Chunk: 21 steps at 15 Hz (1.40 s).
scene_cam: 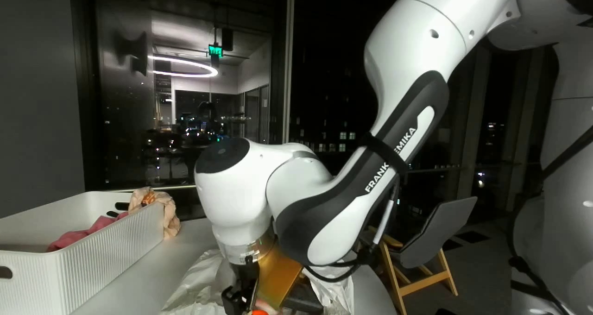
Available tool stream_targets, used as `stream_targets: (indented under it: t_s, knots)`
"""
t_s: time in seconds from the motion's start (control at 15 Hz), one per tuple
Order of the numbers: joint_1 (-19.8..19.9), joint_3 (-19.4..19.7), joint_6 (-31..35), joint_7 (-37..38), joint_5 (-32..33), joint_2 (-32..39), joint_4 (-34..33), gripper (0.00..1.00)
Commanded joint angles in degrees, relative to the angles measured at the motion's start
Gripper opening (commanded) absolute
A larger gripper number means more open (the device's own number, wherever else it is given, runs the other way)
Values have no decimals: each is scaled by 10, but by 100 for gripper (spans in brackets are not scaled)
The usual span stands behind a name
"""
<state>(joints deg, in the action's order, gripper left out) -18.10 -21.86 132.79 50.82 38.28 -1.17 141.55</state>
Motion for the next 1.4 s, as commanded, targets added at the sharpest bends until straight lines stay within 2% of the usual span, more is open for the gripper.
stream_targets:
  t_s: [0.0,0.27,0.53,0.67,0.87,1.07,1.27,1.33]
  knots:
    - [-10,6,79,-115,-83,-53,8,100]
    - [-27,-8,137,-234,-174,-30,-38,100]
    - [-42,-17,173,-361,-237,40,-112,100]
    - [-48,-19,175,-434,-276,91,-162,100]
    - [-48,-23,142,-526,-331,174,-252,100]
    - [-57,-9,102,-533,-327,251,-341,100]
    - [-80,24,76,-478,-317,314,-415,100]
    - [-77,24,65,-487,-329,329,-430,100]
